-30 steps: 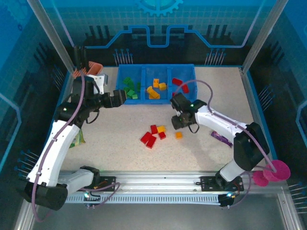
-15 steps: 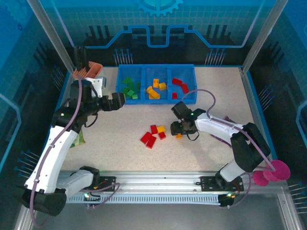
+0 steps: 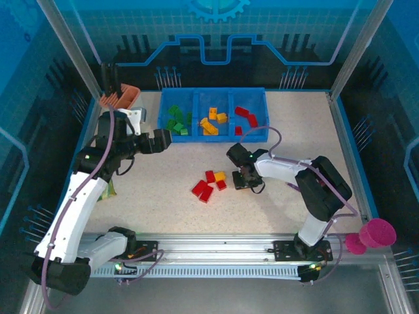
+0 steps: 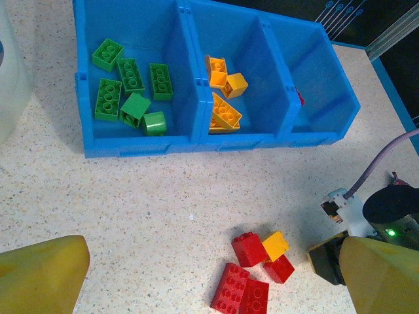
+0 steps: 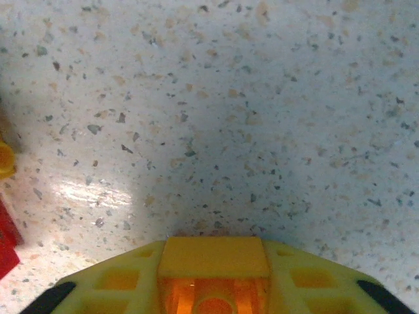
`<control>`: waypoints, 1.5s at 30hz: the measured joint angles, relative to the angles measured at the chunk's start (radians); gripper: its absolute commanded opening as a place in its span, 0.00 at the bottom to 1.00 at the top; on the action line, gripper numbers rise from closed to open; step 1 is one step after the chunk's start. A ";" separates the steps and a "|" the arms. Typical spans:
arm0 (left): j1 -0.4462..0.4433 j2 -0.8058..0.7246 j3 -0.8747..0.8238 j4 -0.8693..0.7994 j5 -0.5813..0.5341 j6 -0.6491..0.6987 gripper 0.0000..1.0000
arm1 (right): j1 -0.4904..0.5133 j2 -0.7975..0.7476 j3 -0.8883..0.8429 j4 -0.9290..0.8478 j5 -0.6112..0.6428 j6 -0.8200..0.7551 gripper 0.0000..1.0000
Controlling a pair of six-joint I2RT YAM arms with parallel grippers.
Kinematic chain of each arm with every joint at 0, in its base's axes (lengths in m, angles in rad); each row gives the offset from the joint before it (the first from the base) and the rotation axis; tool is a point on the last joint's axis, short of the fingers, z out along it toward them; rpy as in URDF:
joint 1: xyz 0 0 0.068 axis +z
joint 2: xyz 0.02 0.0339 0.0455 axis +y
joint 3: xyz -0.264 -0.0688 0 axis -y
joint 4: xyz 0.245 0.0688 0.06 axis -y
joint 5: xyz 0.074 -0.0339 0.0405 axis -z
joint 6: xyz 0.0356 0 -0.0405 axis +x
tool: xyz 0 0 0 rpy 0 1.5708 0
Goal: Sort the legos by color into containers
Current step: Pick up the lego from the center of the table, then place the lego in the container.
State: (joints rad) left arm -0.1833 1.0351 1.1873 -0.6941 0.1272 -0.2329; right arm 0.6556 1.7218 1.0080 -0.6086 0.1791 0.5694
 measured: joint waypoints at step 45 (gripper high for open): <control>0.010 0.137 0.035 -0.023 -0.040 0.032 0.99 | -0.122 0.686 1.253 -0.050 0.156 -0.639 0.54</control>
State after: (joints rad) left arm -0.1738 1.1717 1.2224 -0.7166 0.0872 -0.2008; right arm 0.5335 2.4073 2.2612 -0.6586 0.3347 -0.0700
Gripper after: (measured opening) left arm 0.992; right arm 0.493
